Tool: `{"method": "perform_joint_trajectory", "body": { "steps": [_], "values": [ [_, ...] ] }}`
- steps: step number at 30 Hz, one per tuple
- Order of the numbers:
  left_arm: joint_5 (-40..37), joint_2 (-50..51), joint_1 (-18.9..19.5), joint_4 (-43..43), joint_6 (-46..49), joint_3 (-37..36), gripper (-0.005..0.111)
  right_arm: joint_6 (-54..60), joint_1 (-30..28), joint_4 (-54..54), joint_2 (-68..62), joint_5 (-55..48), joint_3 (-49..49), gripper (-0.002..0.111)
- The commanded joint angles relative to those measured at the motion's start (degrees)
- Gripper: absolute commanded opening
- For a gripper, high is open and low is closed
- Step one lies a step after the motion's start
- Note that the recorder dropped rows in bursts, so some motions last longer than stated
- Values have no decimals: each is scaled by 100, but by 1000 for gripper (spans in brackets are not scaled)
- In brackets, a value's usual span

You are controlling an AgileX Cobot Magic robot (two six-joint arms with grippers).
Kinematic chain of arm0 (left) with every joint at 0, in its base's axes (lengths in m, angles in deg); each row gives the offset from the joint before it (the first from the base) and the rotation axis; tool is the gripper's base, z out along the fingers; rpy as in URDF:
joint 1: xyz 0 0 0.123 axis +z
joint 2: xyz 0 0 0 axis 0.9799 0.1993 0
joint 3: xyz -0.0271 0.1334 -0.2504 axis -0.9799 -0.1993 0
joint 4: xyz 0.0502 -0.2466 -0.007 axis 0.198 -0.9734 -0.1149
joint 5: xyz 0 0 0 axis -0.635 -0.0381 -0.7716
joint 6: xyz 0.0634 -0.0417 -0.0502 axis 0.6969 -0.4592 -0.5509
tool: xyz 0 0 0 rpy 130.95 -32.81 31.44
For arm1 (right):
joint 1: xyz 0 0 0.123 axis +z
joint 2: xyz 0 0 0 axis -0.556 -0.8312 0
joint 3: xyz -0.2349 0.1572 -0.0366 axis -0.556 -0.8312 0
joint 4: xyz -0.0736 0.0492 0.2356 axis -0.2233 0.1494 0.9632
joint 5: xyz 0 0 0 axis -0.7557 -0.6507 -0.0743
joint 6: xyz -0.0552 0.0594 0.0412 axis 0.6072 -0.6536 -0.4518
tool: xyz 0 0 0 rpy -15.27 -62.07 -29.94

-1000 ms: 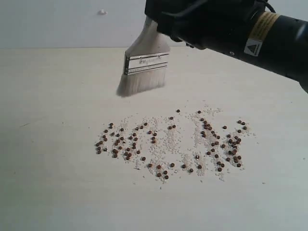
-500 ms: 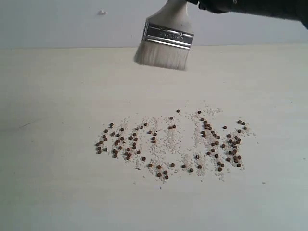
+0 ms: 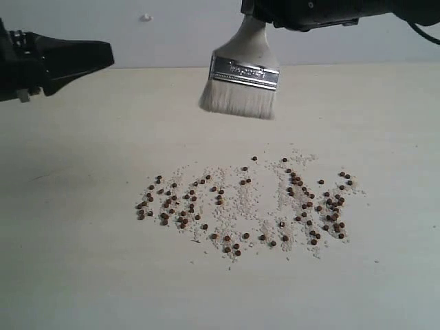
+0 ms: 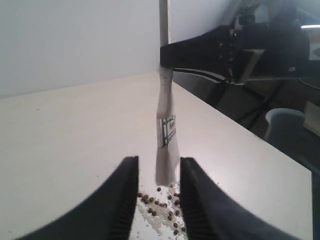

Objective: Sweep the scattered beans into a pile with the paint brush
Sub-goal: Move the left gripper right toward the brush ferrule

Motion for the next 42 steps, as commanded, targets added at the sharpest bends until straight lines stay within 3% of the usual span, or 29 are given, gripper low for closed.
{"method": "perform_joint_trajectory", "body": {
  "steps": [1,4,11,27,33,42],
  "values": [
    [153,699,-329,15,-195,233,56,-182,146,27,-94,181,63,0],
    [81,1035,-605,124,-208,361,63,-267,177,52,-156,320,74,0],
    [-292,1440,-1119,230,-311,765,63,-247,177,169,-203,202,74,0],
    [-853,1502,-1205,247,-499,994,63,-5,408,412,-215,-36,74,0],
    [-1452,1502,-1729,-45,-186,1002,63,132,408,542,-215,-74,74,0],
    [-1537,1502,-1829,-291,-50,1064,63,288,408,584,-215,-148,74,0]
  ]
}}
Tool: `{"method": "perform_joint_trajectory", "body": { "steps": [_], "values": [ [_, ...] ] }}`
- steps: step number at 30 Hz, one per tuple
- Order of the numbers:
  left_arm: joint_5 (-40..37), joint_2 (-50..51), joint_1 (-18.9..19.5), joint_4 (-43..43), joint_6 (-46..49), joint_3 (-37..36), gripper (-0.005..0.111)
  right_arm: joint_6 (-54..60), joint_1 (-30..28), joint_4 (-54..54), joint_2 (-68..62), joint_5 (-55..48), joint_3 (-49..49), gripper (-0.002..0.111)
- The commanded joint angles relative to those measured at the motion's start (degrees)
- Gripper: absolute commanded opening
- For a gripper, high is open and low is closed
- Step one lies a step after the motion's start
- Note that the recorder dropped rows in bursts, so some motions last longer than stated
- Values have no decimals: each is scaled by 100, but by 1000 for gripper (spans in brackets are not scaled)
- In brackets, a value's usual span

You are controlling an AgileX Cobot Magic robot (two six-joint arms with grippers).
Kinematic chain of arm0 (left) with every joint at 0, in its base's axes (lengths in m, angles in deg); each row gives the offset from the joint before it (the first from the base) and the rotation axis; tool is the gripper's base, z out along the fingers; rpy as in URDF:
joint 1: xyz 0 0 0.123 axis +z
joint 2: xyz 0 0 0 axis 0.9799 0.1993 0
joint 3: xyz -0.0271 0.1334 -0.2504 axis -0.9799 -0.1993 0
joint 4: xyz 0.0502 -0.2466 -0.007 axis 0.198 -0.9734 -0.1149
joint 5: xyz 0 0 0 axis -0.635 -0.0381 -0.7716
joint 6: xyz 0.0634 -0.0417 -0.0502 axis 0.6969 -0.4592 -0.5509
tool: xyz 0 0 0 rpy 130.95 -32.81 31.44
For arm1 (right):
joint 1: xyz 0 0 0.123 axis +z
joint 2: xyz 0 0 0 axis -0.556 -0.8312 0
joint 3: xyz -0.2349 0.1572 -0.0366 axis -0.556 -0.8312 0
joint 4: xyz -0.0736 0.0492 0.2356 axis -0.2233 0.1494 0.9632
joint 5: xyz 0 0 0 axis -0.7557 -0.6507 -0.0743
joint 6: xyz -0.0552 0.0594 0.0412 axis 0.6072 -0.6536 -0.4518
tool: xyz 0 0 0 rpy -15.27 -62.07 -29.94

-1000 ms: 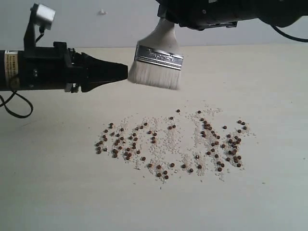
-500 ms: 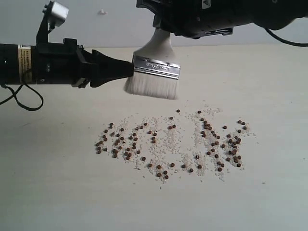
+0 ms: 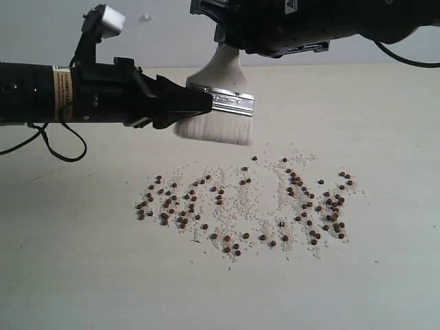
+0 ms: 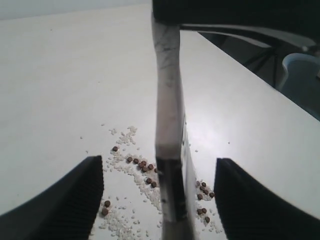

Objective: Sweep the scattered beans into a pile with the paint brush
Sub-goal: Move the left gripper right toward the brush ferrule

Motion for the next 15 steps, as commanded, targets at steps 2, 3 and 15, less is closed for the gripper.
{"method": "perform_joint_trajectory", "body": {
  "steps": [2,3,15],
  "values": [
    [-140,-8,-137,-149,165,51,63,123,4,24,-13,-6,74,0],
    [-152,-8,-167,-177,238,51,63,123,4,24,-13,-46,74,0],
    [-338,-8,-425,-262,371,118,56,789,4,613,-13,-186,74,0]
  ]
}}
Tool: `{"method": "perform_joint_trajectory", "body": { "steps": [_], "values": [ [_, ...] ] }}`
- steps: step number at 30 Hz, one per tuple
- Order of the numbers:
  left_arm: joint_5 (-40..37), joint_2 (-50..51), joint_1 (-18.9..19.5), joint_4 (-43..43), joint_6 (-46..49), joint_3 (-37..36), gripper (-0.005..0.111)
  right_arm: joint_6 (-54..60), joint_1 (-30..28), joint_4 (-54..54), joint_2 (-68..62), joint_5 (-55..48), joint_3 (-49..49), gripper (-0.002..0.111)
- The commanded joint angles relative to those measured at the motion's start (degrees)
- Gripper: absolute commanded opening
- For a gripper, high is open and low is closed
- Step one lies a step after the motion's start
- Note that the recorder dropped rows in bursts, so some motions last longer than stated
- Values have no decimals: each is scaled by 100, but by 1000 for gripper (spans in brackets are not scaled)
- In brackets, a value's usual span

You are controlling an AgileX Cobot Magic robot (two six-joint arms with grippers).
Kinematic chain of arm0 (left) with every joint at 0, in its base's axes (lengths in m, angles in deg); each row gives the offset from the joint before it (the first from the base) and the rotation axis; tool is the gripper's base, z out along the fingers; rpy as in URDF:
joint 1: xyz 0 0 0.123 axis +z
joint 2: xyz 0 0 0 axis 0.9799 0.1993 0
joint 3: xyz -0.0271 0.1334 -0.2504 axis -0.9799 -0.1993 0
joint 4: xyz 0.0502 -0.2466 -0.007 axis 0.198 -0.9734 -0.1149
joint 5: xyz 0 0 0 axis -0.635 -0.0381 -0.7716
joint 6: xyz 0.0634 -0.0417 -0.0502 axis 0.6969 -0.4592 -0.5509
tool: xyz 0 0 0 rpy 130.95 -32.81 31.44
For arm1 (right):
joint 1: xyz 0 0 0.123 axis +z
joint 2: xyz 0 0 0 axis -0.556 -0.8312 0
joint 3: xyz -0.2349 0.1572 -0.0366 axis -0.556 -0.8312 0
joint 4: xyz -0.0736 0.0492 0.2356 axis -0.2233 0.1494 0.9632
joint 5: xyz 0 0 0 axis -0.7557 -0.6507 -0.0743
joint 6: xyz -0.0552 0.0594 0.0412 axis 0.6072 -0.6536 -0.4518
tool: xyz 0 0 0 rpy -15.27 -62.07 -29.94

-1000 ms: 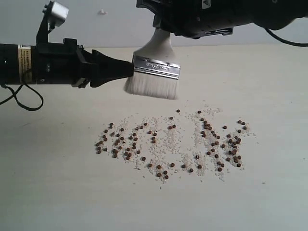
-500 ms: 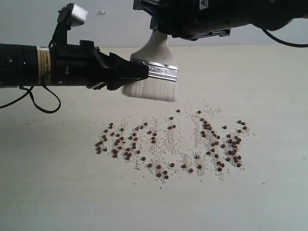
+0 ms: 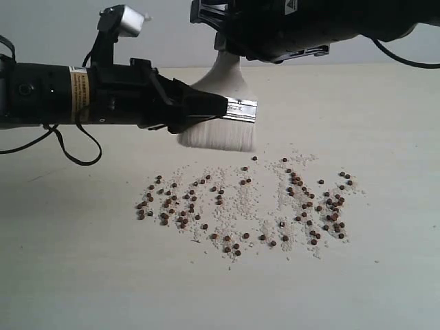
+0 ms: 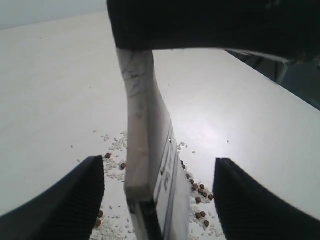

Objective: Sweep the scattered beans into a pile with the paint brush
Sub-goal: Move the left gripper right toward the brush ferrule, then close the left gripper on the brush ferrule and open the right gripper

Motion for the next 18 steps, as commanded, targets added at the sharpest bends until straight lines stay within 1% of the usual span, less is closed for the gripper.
{"method": "perform_joint_trajectory", "body": {
  "steps": [1,11,12,16,18],
  "values": [
    [-89,-8,-63,-60,51,50,51,122,4,57,-13,-3,74,0],
    [-89,-8,-63,-60,51,50,2,122,4,136,-13,-37,74,0],
    [-89,-8,-63,-60,64,50,0,122,4,160,-13,-37,74,0],
    [-78,-8,-63,-60,79,50,0,122,4,179,-13,-37,74,2],
    [-66,-8,-63,-60,79,50,0,122,4,179,-13,-37,74,11]
  ]
}}
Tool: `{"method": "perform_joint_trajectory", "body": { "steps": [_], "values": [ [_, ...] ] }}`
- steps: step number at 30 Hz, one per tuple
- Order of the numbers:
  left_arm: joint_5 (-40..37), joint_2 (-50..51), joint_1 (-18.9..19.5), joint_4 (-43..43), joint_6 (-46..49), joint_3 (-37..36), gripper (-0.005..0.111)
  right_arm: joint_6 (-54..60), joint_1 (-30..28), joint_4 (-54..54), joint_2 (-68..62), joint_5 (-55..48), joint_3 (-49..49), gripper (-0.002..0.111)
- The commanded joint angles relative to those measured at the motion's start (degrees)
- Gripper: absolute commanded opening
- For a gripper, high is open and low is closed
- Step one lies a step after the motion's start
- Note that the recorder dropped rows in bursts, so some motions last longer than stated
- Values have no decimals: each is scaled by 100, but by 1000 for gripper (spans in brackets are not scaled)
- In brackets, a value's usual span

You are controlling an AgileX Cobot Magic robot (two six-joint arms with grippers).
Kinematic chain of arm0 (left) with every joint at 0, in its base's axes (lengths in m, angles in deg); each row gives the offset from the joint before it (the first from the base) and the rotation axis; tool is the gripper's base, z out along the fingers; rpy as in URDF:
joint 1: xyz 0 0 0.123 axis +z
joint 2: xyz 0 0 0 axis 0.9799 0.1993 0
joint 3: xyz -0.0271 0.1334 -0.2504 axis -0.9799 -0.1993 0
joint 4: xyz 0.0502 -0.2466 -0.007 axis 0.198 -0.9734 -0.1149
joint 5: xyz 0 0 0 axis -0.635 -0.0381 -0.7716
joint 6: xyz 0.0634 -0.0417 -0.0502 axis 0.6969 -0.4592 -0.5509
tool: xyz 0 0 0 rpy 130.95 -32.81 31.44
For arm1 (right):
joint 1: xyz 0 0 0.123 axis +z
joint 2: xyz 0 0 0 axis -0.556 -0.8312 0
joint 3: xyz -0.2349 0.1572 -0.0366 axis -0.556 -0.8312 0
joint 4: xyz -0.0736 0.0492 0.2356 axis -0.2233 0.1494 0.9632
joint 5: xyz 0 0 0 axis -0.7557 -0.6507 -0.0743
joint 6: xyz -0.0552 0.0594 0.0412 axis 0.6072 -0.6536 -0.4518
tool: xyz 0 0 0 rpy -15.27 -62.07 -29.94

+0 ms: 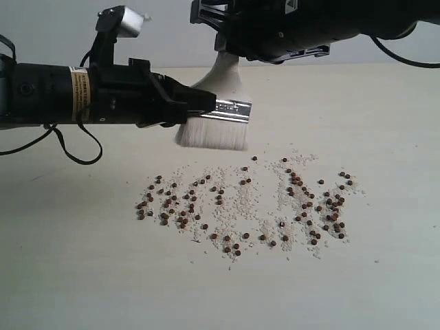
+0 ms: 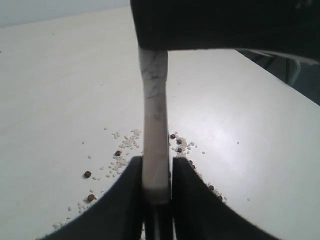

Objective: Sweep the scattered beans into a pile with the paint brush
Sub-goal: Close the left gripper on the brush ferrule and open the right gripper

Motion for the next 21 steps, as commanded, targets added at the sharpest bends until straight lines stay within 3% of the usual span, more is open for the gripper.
{"method": "perform_joint_trajectory", "body": {
  "steps": [1,5,8,16,21],
  "values": [
    [160,-8,-24,29,94,50,0,36,4,52,-13,43,52,17],
    [184,-8,-24,29,94,50,0,36,4,52,-13,64,52,51],
    [184,-8,-24,29,94,50,0,36,4,52,-13,67,52,65],
    [207,-8,-24,79,65,50,0,-3,4,-465,542,-187,52,66],
    [331,-8,2,342,65,50,0,-239,-59,-1768,1296,-1534,52,64]
  ]
}}
